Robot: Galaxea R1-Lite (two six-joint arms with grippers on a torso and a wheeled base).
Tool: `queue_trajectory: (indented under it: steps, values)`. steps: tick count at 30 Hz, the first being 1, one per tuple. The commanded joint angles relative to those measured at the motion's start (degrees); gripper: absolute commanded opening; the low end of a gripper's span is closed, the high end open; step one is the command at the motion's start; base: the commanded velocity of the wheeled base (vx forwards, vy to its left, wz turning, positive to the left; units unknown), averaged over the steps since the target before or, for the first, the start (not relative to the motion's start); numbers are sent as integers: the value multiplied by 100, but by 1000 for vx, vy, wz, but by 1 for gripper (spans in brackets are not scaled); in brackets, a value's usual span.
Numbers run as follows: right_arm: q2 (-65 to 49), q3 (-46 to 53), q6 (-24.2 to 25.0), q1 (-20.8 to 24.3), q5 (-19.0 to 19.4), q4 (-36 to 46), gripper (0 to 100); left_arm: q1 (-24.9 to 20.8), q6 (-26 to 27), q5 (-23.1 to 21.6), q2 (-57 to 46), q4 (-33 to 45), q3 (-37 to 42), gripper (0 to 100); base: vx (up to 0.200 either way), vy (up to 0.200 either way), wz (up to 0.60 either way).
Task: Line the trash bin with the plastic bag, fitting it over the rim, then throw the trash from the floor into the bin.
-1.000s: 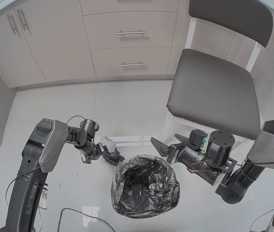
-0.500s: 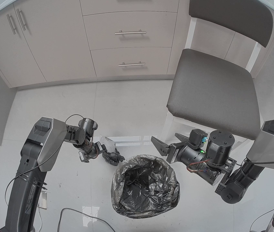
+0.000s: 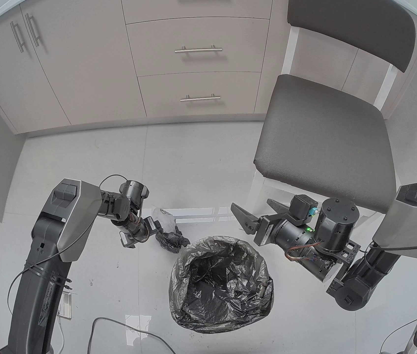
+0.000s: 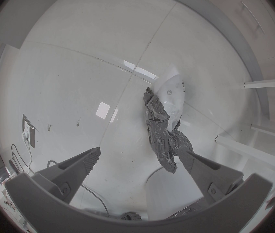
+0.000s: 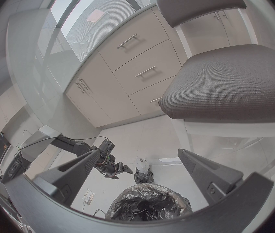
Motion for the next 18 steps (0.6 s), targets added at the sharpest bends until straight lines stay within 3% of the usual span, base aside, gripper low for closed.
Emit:
queue_trajectory:
  steps: [1,18]
  values:
    - [29,-11,8,-3,1,-8,100,-3,2,3,-21,21,1,100,0,0,0]
    - [90,-20,-1,-56,1,-131,100,5,2,126,-4,39,1,100,0,0,0]
